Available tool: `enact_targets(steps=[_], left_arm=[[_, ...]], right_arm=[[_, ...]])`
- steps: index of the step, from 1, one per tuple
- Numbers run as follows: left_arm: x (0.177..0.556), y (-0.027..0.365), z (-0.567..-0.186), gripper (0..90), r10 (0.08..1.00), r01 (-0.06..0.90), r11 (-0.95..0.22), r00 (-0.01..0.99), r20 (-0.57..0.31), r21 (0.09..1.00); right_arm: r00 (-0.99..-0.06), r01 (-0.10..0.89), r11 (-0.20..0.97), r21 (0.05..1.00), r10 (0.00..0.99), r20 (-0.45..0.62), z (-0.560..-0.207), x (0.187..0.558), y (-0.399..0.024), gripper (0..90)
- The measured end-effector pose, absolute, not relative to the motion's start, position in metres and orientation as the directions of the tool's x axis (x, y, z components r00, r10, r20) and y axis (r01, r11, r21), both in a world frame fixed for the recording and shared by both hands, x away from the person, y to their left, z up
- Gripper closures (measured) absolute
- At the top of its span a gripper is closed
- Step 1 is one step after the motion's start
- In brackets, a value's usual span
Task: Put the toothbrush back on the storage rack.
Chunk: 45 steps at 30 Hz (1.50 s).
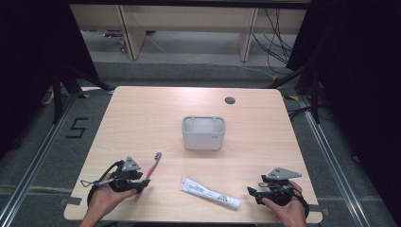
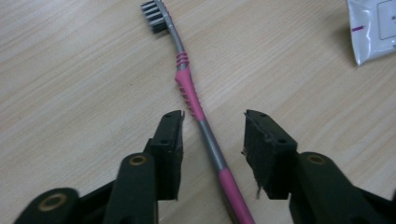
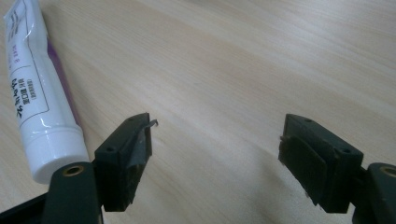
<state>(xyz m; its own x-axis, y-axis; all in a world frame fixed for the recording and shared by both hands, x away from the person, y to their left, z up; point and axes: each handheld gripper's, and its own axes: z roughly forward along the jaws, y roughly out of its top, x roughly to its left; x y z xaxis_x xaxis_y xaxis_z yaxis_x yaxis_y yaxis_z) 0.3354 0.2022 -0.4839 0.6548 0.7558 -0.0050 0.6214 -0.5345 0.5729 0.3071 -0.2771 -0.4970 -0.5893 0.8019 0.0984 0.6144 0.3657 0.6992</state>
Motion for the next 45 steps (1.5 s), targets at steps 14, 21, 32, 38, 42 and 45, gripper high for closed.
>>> enact_targets(steps=[14,21,32,38,42,45], left_arm=[[0.363,0.185,-0.48,66.4,0.739,0.659,-0.61,0.674,0.015,0.441],[0.372,0.181,-0.477,69.8,0.73,0.668,-0.635,0.683,0.02,0.388],[0.387,0.172,-0.481,72.2,0.723,0.683,-0.658,0.691,0.013,0.318],[0.392,0.171,-0.483,76.6,0.712,0.679,-0.677,0.702,0.019,0.283],[0.394,0.168,-0.481,78.9,0.704,0.678,-0.692,0.71,0.022,0.248],[0.396,0.165,-0.481,79.6,0.702,0.682,-0.696,0.712,0.013,0.226]], right_arm=[[-0.602,0.589,0.389,0.709,0.796,0.064,-0.496,0.308,-0.278,26.0],[-0.612,0.582,0.404,0.706,0.789,0.052,-0.496,0.308,-0.278,26.2],[-0.605,0.61,0.387,0.691,0.791,0.091,-0.496,0.307,-0.275,26.4],[-0.606,0.607,0.391,0.692,0.791,0.085,-0.496,0.307,-0.275,26.4],[-0.607,0.607,0.391,0.692,0.79,0.087,-0.496,0.307,-0.275,26.5],[-0.608,0.607,0.391,0.691,0.789,0.087,-0.495,0.307,-0.275,26.5]])
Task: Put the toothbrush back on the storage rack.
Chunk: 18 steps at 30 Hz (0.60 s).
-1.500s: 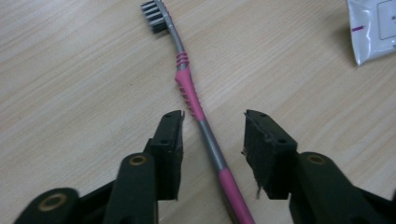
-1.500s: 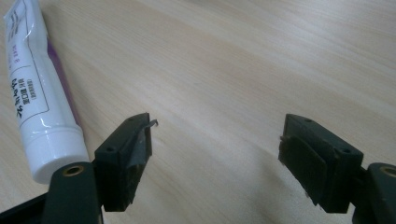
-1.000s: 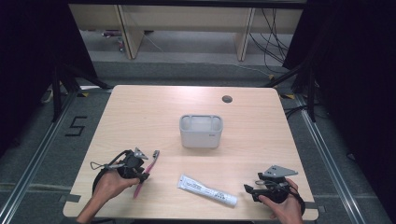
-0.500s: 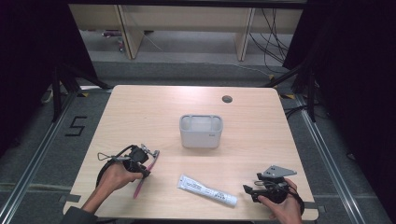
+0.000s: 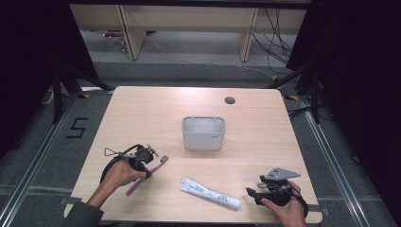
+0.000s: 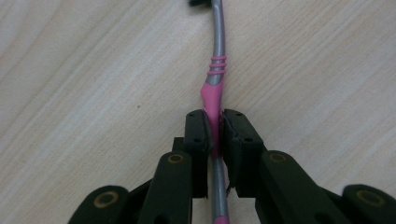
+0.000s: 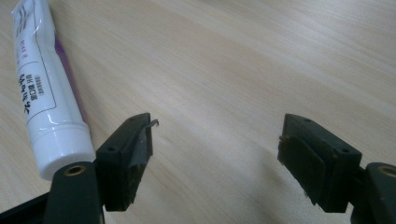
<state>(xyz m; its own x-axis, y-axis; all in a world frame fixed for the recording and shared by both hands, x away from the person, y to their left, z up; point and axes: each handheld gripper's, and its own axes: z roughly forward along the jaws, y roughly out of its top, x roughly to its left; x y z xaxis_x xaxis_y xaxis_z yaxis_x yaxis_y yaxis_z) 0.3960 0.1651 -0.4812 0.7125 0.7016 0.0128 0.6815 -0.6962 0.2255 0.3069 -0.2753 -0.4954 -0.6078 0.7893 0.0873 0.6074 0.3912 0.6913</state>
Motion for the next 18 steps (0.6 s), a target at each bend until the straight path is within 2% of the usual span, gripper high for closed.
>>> enact_targets(steps=[11,18], left_arm=[[0.4014,0.159,-0.4798,81.3,0.668,0.656,-0.736,0.744,0.02,0.165],[0.4001,0.1572,-0.4752,81.7,0.648,0.636,-0.753,0.761,0.025,0.17]], right_arm=[[-0.614,0.605,0.398,0.69,0.785,0.086,-0.4956,0.3073,-0.2755,26.6],[-0.61,0.608,0.392,0.691,0.788,0.089,-0.4953,0.3069,-0.2753,26.6]])
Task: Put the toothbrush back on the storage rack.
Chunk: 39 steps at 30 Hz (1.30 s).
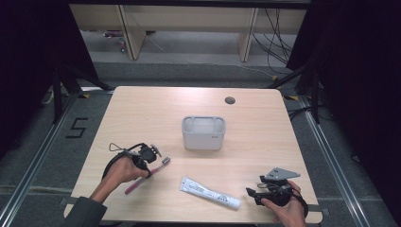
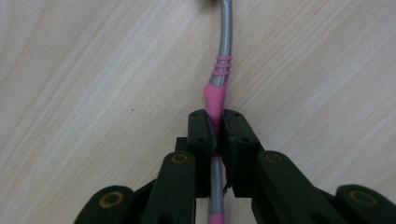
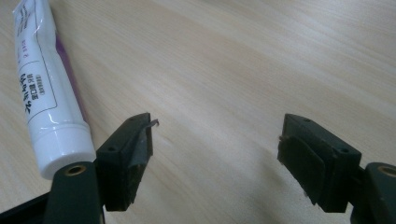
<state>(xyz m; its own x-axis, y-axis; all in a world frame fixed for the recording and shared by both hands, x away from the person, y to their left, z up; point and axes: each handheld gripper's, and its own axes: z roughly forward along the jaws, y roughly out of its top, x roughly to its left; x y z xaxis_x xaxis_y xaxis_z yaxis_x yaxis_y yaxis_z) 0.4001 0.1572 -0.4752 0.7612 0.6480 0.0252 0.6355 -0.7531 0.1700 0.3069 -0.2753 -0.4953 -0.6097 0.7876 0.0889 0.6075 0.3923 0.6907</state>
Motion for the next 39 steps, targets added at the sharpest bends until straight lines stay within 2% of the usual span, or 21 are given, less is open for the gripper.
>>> enact_targets(steps=[4,15,27,35,39], left_arm=[[0.399,0.159,-0.466,81.8,0.642,0.619,-0.756,0.765,0.052,0.212],[0.395,0.169,-0.441,82.0,0.659,0.593,-0.706,0.751,0.051,0.388],[0.399,0.177,-0.42,81.9,0.711,0.562,-0.603,0.7,0.062,0.566],[0.401,0.18,-0.41,81.9,0.759,0.539,-0.482,0.651,0.022,0.69],[0.403,0.183,-0.402,81.9,0.768,0.51,-0.443,0.64,0.02,0.738]], right_arm=[[-0.609,0.607,0.391,0.692,0.788,0.089,-0.495,0.307,-0.275,26.7],[-0.605,0.608,0.388,0.693,0.791,0.088,-0.495,0.307,-0.276,26.7],[-0.601,0.607,0.383,0.697,0.795,0.087,-0.495,0.308,-0.276,26.7],[-0.61,0.588,0.401,0.703,0.79,0.06,-0.495,0.309,-0.279,26.7],[-0.602,0.602,0.384,0.7,0.794,0.082,-0.495,0.308,-0.277,26.7]])
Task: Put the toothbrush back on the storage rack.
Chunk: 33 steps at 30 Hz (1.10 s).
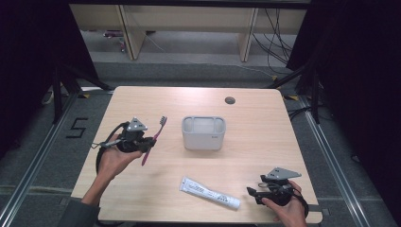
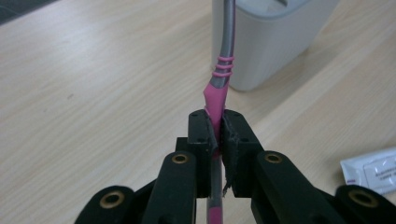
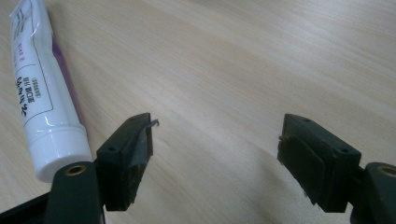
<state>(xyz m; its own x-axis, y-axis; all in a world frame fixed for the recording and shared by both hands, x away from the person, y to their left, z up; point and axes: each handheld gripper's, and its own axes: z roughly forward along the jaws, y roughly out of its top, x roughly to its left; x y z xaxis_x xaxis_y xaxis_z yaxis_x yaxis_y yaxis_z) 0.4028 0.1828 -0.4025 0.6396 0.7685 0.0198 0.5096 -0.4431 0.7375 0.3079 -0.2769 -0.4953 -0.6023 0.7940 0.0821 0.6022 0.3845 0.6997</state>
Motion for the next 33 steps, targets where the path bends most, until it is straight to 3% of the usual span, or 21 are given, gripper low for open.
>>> enact_targets(steps=[20,33], left_arm=[[0.418,0.168,-0.387,81.9,0.805,0.395,-0.197,0.587,-0.082,0.897],[0.427,0.154,-0.379,82.0,0.808,0.349,-0.108,0.576,-0.122,0.931]], right_arm=[[-0.603,0.602,0.387,0.699,0.794,0.08,-0.496,0.308,-0.278,26.7],[-0.605,0.599,0.384,0.702,0.792,0.083,-0.496,0.309,-0.278,26.7]])
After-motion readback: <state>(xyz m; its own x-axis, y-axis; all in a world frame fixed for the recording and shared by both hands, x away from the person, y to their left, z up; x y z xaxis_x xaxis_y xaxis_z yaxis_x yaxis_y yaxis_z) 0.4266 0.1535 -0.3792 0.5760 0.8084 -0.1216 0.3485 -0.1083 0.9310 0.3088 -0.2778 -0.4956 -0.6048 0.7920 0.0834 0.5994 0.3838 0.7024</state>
